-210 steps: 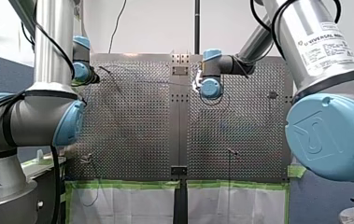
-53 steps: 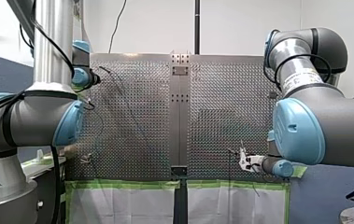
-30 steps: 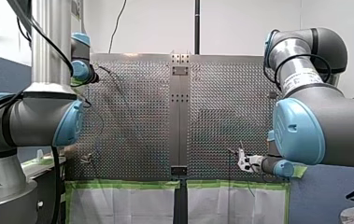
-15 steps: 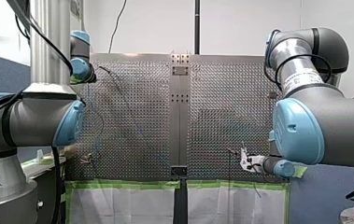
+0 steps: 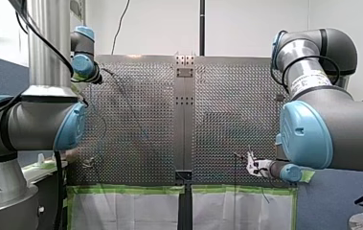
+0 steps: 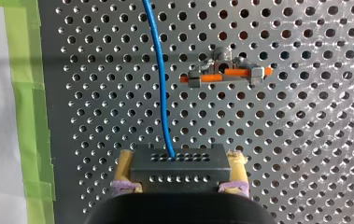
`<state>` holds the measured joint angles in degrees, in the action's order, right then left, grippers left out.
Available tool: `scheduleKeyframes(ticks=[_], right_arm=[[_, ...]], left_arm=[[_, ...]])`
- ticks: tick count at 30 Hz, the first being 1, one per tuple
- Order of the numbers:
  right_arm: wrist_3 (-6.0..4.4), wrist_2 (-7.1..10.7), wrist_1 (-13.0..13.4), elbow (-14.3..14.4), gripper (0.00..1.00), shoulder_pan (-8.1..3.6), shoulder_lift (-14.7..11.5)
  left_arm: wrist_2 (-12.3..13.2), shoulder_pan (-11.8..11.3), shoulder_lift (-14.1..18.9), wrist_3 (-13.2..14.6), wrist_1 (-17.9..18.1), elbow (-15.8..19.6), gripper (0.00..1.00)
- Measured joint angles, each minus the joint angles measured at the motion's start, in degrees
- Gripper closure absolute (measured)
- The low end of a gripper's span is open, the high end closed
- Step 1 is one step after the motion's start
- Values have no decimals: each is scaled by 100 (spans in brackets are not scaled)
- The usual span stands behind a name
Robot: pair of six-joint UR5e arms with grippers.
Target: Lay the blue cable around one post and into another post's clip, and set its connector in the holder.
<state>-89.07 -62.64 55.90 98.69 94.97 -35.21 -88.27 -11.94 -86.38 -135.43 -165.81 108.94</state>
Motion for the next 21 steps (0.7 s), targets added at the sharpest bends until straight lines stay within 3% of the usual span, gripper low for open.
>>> scheduleKeyframes(ticks=[12,21], right_arm=[[-5,4,8,1,100,7,0],[-7,4,2,1,100,9,0]], left_arm=[[-213,17,250,60,-1,123,0],[-222,26,378,119,-77,249,0]])
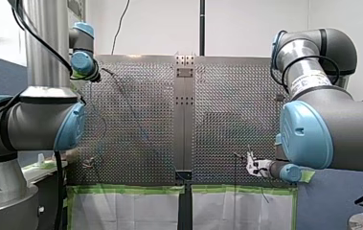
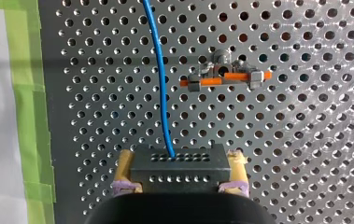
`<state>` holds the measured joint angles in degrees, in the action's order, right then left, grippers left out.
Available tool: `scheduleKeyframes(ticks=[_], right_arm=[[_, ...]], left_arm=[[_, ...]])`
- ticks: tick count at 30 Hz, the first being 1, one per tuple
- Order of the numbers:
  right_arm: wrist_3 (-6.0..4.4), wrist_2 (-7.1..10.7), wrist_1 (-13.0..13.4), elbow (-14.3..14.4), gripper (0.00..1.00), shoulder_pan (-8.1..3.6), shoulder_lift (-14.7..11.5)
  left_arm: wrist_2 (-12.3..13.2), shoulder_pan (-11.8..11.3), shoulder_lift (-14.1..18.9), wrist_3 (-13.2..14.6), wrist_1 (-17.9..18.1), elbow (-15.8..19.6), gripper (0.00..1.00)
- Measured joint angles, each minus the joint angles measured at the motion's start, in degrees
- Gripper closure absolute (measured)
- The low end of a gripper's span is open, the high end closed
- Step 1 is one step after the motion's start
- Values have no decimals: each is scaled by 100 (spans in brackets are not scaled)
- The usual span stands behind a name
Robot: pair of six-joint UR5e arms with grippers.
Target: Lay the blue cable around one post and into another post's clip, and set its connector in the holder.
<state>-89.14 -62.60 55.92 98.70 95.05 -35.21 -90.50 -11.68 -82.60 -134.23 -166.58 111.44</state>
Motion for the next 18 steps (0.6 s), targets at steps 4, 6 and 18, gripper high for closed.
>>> scheduleKeyframes(ticks=[4,6,18], right_arm=[[4,0,-5,0,100,0,0],[6,0,-7,1,100,1,0],[0,-1,-10,-2,100,14,0]], left_arm=[[8,15,149,-2,-5,61,0],[17,29,206,0,-15,71,0],[-209,103,561,445,-506,-18,0]])
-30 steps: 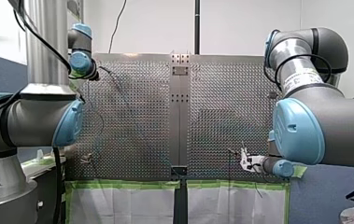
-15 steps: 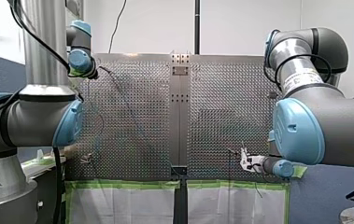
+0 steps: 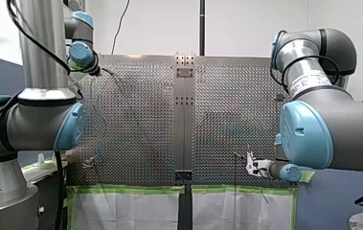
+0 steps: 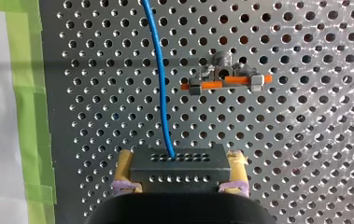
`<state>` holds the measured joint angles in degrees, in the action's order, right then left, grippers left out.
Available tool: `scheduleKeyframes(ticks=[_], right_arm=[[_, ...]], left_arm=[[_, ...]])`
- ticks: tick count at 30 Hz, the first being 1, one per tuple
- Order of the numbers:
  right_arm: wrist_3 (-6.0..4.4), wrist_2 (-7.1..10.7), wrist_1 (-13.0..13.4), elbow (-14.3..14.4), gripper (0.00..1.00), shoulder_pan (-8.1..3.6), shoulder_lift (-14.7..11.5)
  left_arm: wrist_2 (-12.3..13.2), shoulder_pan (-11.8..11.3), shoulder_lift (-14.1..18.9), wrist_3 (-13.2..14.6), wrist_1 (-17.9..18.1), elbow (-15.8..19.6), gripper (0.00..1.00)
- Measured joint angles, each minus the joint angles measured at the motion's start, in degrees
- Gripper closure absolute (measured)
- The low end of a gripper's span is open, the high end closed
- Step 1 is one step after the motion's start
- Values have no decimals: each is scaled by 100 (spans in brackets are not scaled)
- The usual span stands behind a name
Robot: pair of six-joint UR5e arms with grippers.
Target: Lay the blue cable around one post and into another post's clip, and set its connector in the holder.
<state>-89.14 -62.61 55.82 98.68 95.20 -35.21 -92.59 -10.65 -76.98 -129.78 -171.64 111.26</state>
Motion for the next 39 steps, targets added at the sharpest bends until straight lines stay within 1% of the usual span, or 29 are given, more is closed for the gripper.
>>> scheduleKeyframes(ticks=[5,8,14,17,20,26,39], right_arm=[[-6,-3,0,-1,100,2,0],[-8,-5,0,-1,100,5,0],[-9,-6,1,-8,100,5,0],[-14,-7,1,-18,100,5,0],[-22,-6,5,-25,100,1,0],[-33,-6,31,-31,100,-3,0],[-27,-7,3,-37,100,-5,0]], left_arm=[[-269,0,196,277,-279,-256,0],[-359,9,179,419,-418,-397,0],[-247,50,-89,736,-736,-716,0],[-274,81,-231,902,-902,-881,0],[-347,101,-290,1075,-1075,-1053,0],[-454,123,-309,1417,-1419,-1396,0],[-409,245,-288,2118,-2121,-2097,0]])
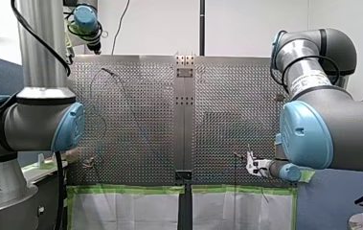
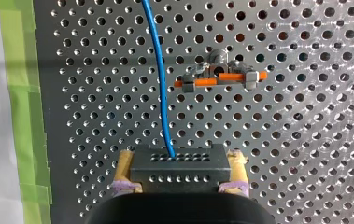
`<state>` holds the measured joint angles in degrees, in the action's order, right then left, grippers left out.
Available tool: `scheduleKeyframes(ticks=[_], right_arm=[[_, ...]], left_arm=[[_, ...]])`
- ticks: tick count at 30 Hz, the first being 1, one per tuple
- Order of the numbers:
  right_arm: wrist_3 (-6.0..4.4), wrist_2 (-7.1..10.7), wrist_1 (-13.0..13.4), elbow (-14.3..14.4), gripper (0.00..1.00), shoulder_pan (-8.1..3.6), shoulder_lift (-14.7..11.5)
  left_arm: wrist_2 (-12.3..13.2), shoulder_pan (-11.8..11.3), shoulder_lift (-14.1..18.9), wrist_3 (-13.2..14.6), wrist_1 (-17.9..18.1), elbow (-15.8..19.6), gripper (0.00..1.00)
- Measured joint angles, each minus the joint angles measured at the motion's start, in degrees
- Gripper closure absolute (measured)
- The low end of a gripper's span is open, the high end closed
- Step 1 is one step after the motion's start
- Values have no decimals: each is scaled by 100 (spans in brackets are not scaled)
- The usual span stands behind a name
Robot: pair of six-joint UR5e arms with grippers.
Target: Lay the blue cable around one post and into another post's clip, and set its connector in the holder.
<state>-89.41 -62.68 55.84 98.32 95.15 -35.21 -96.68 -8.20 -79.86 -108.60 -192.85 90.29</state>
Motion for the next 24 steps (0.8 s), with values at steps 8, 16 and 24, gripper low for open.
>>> scheduleKeyframes(ticks=[8,16,24], right_arm=[[-5,0,12,2,100,6,0],[1,1,-14,1,100,12,0],[17,0,-36,1,100,20,0]], left_arm=[[-97,125,52,424,-421,-425,0],[-218,212,61,809,-769,-612,0],[-295,294,58,1248,-765,-284,0]])
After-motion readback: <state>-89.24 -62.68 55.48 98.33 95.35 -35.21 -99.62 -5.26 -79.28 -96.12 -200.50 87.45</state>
